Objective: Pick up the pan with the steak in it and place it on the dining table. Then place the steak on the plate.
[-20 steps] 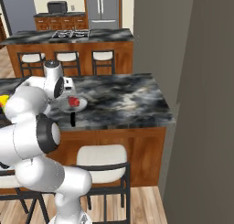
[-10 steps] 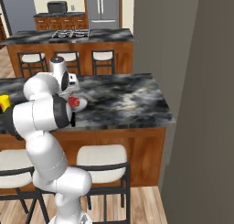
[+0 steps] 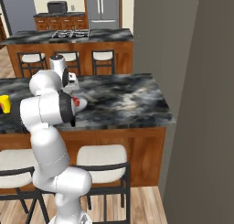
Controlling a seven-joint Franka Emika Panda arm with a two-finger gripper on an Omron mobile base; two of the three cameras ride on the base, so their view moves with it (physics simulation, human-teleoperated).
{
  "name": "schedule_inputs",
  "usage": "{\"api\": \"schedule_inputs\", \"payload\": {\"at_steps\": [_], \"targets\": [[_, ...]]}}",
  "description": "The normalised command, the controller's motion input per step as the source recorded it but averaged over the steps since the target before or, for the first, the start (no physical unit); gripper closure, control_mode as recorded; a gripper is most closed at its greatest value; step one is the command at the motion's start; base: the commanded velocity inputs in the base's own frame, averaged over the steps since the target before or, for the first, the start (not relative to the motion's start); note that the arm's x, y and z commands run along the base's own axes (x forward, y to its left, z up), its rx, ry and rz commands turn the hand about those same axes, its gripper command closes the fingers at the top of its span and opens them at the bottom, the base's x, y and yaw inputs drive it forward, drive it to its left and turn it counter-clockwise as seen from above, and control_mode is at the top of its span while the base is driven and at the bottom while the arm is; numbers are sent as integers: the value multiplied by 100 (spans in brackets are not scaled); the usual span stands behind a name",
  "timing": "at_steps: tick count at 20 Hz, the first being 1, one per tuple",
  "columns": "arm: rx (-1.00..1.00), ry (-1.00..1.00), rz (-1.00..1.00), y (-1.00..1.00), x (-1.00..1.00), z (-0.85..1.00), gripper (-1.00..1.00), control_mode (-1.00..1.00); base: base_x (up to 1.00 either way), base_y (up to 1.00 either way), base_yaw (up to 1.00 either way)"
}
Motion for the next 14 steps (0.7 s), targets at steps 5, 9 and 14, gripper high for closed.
{"api": "schedule_inputs", "payload": {"at_steps": [5, 9, 14], "targets": [[0, 4, 0, 2, 18, -30, -100, -100, 0, 0, 0], [0, 2, 0, 4, 24, -26, -100, -100, 0, 0, 0], [-2, 0, -4, 10, 35, -24, -100, -100, 0, 0, 0]]}}
